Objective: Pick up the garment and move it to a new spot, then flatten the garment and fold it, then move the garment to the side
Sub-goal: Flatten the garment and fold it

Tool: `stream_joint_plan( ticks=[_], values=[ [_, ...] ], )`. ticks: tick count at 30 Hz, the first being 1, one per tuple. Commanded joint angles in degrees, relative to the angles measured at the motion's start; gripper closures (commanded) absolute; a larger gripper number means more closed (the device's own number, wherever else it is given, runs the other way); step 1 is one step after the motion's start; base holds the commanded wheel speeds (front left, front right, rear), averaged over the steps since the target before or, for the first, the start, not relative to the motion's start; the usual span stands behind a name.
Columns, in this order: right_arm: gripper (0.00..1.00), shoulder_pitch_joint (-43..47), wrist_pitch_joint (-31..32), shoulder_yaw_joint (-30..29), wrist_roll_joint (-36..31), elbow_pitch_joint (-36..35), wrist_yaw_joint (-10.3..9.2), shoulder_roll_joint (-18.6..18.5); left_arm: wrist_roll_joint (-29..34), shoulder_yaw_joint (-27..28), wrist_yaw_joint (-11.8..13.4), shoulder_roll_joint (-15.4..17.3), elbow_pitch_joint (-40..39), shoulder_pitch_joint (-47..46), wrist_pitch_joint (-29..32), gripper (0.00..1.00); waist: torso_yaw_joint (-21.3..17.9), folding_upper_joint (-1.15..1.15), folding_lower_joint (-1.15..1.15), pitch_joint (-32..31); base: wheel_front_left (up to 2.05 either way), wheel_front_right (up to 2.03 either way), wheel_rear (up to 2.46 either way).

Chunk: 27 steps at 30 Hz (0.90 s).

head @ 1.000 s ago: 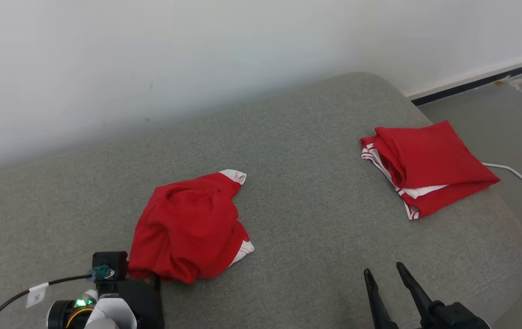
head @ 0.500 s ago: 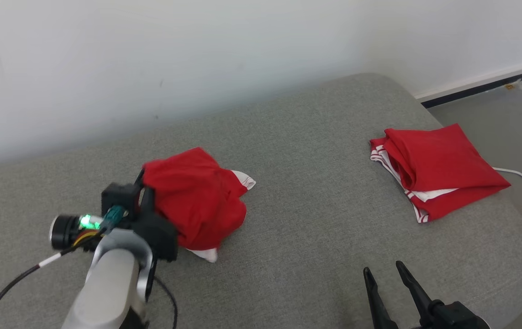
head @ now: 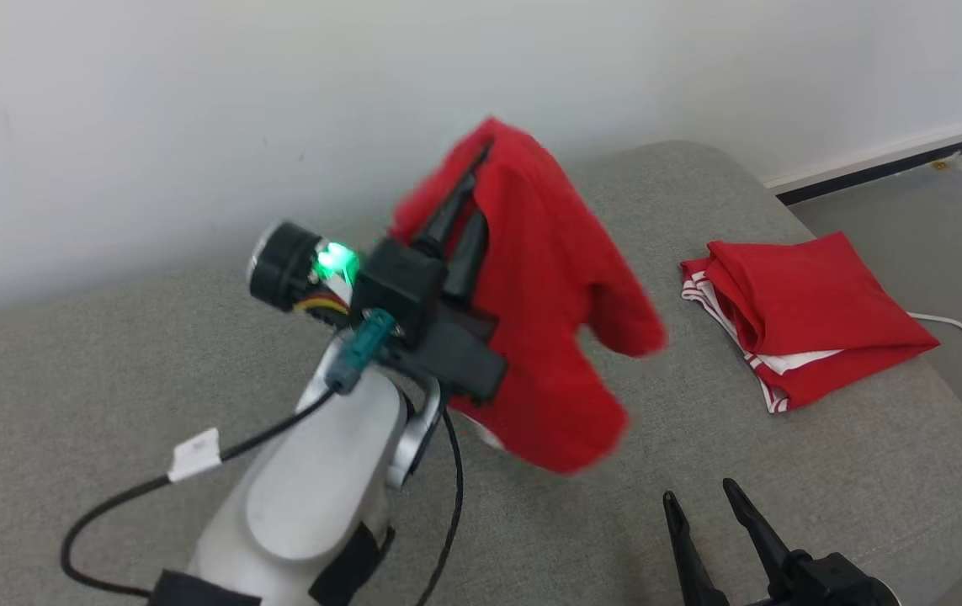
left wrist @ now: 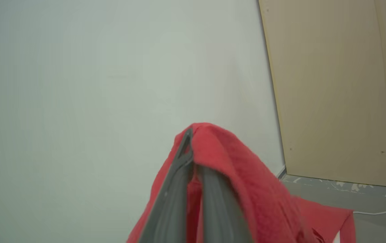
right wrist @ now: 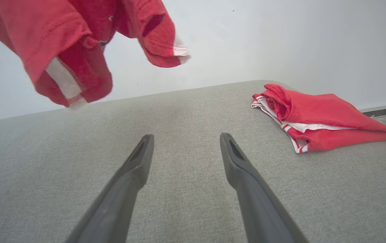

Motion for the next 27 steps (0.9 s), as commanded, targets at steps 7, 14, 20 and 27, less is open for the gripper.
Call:
stream_joint_plan(
  ticks=[7, 14, 20, 27],
  values=[
    [0.00, 0.9, 0.0, -0.6, 0.5, -0.2, -0.16, 0.0, -0.8, -6.4, 0.2, 0.4, 11.1, 11.1, 0.0, 1.00, 1.8, 0.00, 0.01, 0.6, 0.00, 0.00, 0.00],
    [0.00, 1.1, 0.0, -0.6, 0.4, -0.4, -0.16, 0.0, -1.0, -4.6, 1.6, 2.9, 12.7, 13.9, -0.2, 1.00, 5.7, 0.00, 0.01, 0.3, 0.00, 0.00, 0.00],
    [0.00, 0.4, 0.0, -0.1, 0.4, -0.5, -0.16, 0.5, 1.5, -2.4, 3.2, 3.4, 5.2, 11.2, -0.1, 1.00, 7.2, 0.00, 0.01, 0.0, 0.00, 0.00, 0.00],
    [0.00, 0.9, 0.0, -0.3, 0.5, -0.4, -0.16, 0.6, 0.7, -3.9, -0.1, 3.7, 8.6, 16.9, 1.8, 1.00, 7.4, 0.00, 0.01, -0.1, 0.00, 0.00, 0.00]
  ],
)
